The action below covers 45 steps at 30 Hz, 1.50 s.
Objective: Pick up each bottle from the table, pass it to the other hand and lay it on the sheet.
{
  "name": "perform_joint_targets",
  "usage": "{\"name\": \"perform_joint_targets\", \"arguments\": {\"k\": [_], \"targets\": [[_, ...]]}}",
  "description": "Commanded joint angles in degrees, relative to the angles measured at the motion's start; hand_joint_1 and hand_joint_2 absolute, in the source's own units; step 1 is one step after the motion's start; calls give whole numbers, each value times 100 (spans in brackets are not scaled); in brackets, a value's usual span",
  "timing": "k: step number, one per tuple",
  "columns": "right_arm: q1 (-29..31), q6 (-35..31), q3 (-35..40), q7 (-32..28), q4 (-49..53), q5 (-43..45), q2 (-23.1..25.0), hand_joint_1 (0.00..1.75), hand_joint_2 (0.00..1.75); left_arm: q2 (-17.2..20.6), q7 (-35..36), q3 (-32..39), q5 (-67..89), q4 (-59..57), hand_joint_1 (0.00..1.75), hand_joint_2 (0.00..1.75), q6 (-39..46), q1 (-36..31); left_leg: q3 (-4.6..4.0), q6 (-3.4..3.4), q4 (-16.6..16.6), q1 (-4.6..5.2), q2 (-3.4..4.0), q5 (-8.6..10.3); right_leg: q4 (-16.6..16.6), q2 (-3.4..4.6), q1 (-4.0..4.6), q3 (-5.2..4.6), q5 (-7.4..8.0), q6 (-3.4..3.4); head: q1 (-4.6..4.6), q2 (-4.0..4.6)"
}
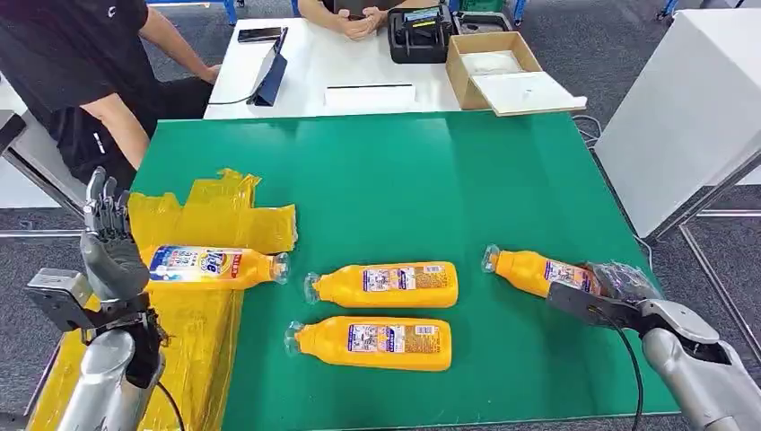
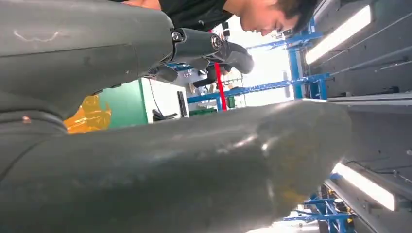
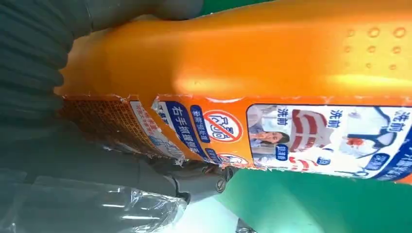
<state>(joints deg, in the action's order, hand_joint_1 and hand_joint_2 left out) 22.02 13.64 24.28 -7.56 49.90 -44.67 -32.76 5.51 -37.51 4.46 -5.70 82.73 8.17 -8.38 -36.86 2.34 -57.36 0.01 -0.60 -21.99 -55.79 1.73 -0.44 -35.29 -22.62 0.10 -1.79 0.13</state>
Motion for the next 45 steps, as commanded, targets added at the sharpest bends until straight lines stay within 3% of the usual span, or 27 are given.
{"name": "perform_joint_targets", "arguments": {"k": [1,4,5,8,11,15,24,27,35,45], "targets": [[-195,40,-115,107,529,223,212,175,175,-20,179,101,-106,-235,0,0,-271,-28,11,-12,3,-2,2,-3,4,-9,2,11,-3,3,0,0],[-232,1,-255,138,778,231,244,175,175,-20,242,113,-245,-247,0,0,-459,-31,20,-17,1,1,4,-8,1,-14,1,20,-8,4,0,0],[-195,-27,-326,144,868,235,299,175,175,-24,295,114,-270,-240,0,175,-519,-16,11,-12,3,0,4,-4,2,-8,1,11,-4,3,-2,0],[191,-132,-559,169,1056,340,688,175,175,-117,373,74,-367,-259,0,175,-787,-66,12,-16,-1,3,22,-9,-4,7,-1,8,-4,3,0,0],[91,-242,-819,269,1876,321,1150,175,175,-303,432,-80,-396,-363,0,175,-1103,-218,-1,-12,1,1,24,-3,-4,14,0,-2,2,3,2,0],[44,-249,-868,302,2153,249,1274,175,175,-323,443,-126,-485,-416,0,175,-1244,-279,15,-22,-3,0,11,-7,-6,-10,4,12,-8,5,-2,0],[1357,-243,-481,381,1752,-181,2661,175,175,-687,717,-273,-603,-150,0,175,-1424,-481,-5,-14,-2,3,32,4,-9,20,1,-15,8,4,-2,0],[1989,-194,-373,366,1206,-86,3061,175,175,-749,814,-416,-683,-128,0,175,-1535,-561,-4,-19,-8,1,36,5,-14,21,2,-16,6,6,-2,0],[2617,-369,81,172,464,544,3404,175,175,-769,942,-882,-1049,-617,0,175,-1657,-1103,-5,-21,-7,0,10,15,-13,-3,4,-11,8,13,0,0],[2319,-559,798,319,846,1233,3601,175,175,-755,1066,-1082,-1333,-519,0,175,-1465,-1226,7,-28,-7,-1,1,8,-12,-19,5,6,-2,14,0,0]]}}
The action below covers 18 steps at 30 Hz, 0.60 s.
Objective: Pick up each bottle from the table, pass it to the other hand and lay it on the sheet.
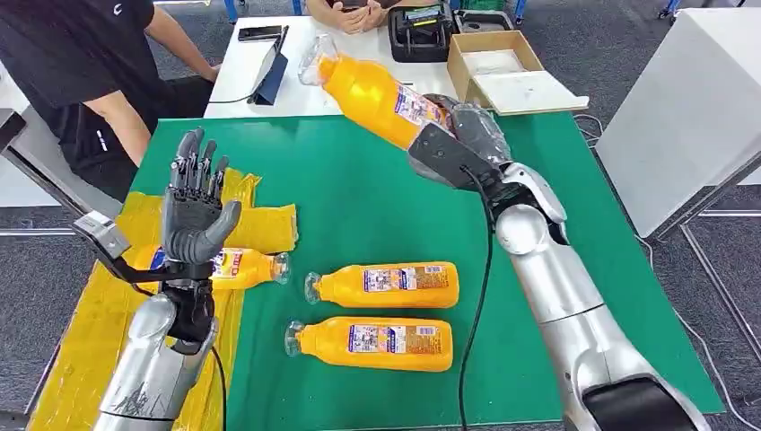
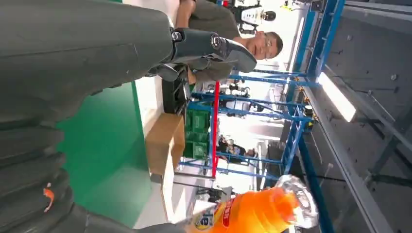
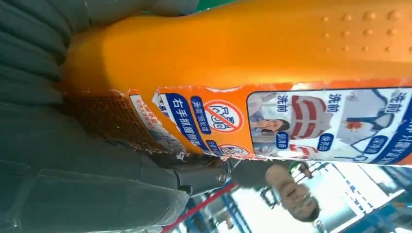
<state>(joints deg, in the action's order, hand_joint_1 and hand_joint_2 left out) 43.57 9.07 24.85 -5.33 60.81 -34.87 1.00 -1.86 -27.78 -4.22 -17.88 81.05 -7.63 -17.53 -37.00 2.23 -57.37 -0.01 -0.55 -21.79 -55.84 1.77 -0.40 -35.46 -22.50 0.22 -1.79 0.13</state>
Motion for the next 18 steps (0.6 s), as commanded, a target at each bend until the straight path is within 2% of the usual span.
{"name": "perform_joint_targets", "arguments": {"k": [1,6,13,18], "targets": [[95,-123,811,118,-172,274,247,175,175,-11,113,-213,-134,-349,0,175,134,-327,12,-12,-2,-1,-1,-6,-1,-14,2,13,-7,2,2,0],[-362,-260,1217,230,260,328,210,175,175,16,143,-302,-193,-494,0,175,150,-459,20,-16,1,-3,-11,-7,2,-25,5,23,-10,3,0,0],[-346,-264,1231,232,258,360,188,175,175,20,141,-321,-207,-489,0,175,156,-454,4,-8,0,-1,-6,-2,-1,-15,2,4,-4,0,2,0],[-632,-340,1442,270,514,361,239,175,175,-74,187,-470,-279,-624,0,175,184,-595,10,-11,1,-1,-11,-4,2,-24,3,12,-8,1,0,0]]}}
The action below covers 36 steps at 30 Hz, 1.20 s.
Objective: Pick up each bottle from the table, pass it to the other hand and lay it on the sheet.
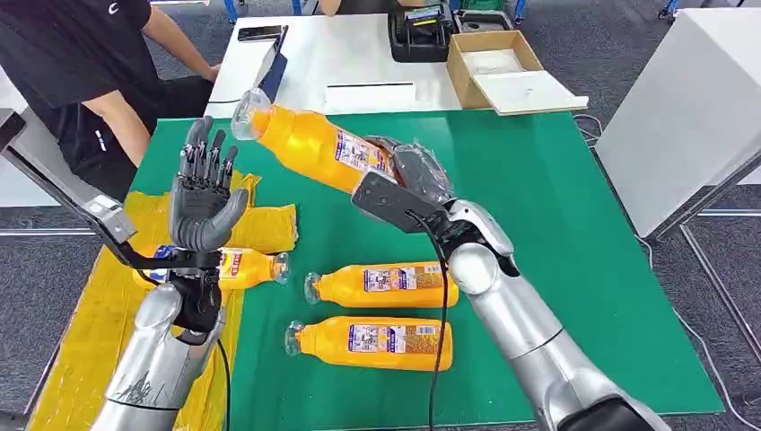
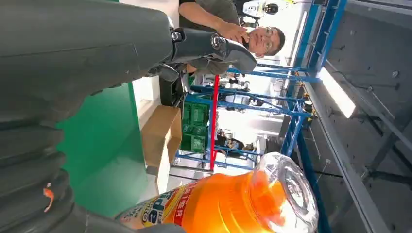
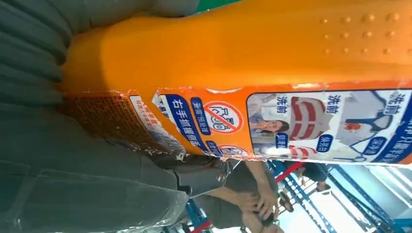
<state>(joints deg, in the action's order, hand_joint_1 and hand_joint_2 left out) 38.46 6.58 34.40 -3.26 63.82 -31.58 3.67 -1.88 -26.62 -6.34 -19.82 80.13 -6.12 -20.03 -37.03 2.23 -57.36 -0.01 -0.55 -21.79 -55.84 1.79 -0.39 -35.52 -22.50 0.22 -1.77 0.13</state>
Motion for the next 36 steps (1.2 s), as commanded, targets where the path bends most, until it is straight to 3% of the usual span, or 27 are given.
{"name": "perform_joint_targets", "arguments": {"k": [1,15,23,30,36], "targets": [[-130,-103,513,80,228,24,-9,175,175,-95,75,-293,-86,-553,0,175,33,-373,23,-16,-3,-1,-16,-10,-1,-37,4,31,-15,2,0,0],[329,-212,156,154,-23,172,-125,175,175,-198,88,-666,-189,-566,0,175,26,-424,5,-12,-10,1,-13,-5,-8,-28,0,11,-10,1,-2,0],[883,-114,133,21,-972,282,239,175,175,-237,141,-813,-311,-408,0,175,95,-415,8,-12,-7,0,0,-5,-5,-13,1,10,-5,1,0,0],[941,-118,173,38,-1069,274,346,175,175,-252,151,-825,-321,-372,0,175,107,-418,15,-16,-12,-1,-5,-11,-10,-23,2,19,-12,2,-2,0],[1144,-89,511,-7,-1811,234,1016,175,175,-295,227,-817,-378,-280,0,175,225,-462,7,-11,-5,0,17,-6,-7,6,0,5,-2,2,-2,0]]}}
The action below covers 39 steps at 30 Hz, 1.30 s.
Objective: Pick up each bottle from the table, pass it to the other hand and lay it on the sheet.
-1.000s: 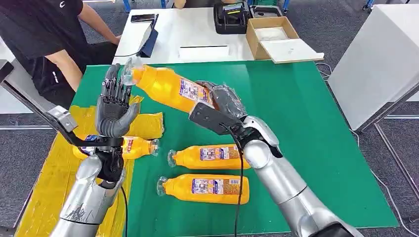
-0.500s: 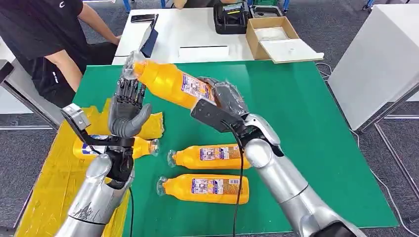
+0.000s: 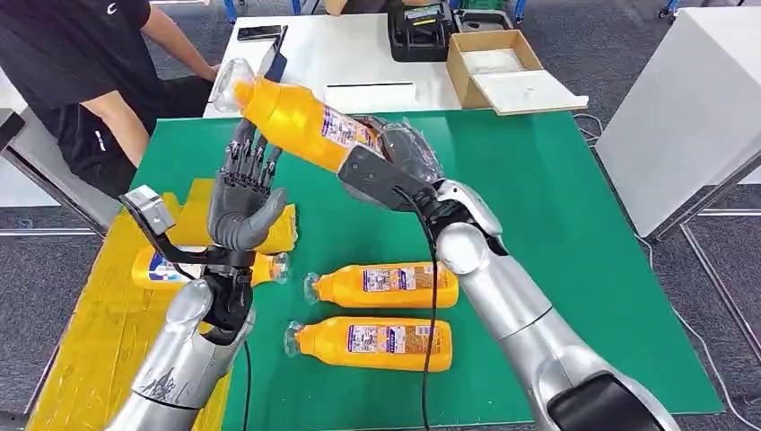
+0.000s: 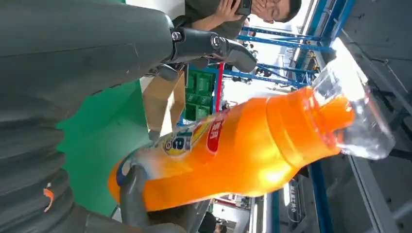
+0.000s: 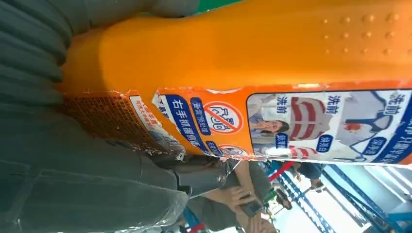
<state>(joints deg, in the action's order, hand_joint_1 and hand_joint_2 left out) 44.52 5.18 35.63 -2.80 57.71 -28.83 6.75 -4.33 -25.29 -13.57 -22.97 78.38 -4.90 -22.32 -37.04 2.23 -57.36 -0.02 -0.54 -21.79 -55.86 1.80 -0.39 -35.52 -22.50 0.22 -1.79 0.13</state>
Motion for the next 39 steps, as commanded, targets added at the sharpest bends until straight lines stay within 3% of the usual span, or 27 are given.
{"name": "perform_joint_targets", "arguments": {"k": [1,9,17,22,39], "targets": [[524,29,402,-49,-1202,-49,728,175,175,-49,95,-92,-64,-103,0,175,104,-234,15,-16,-9,-1,15,-11,-9,-2,2,11,-7,3,4,0],[76,158,1264,-87,-1506,-160,1271,175,175,-25,151,61,-46,133,0,175,289,-190,28,-18,-3,-5,23,-17,-2,3,8,25,-9,3,2,0],[-236,168,1886,-69,-1467,-144,1202,175,175,-77,179,71,-81,58,0,175,311,-311,16,-14,2,-8,-11,-5,5,-27,10,19,-10,2,-2,0],[-258,156,1899,-74,-1469,-150,1198,175,175,-78,185,74,-84,62,0,175,314,-315,42,-28,-8,-7,-13,-21,0,-46,12,49,-26,1,0,0],[-323,140,2064,17,-1467,-52,1115,175,175,-77,264,96,-84,165,0,175,341,-294,11,-15,-1,-8,-15,-4,4,-29,10,15,-10,3,2,0]]}}
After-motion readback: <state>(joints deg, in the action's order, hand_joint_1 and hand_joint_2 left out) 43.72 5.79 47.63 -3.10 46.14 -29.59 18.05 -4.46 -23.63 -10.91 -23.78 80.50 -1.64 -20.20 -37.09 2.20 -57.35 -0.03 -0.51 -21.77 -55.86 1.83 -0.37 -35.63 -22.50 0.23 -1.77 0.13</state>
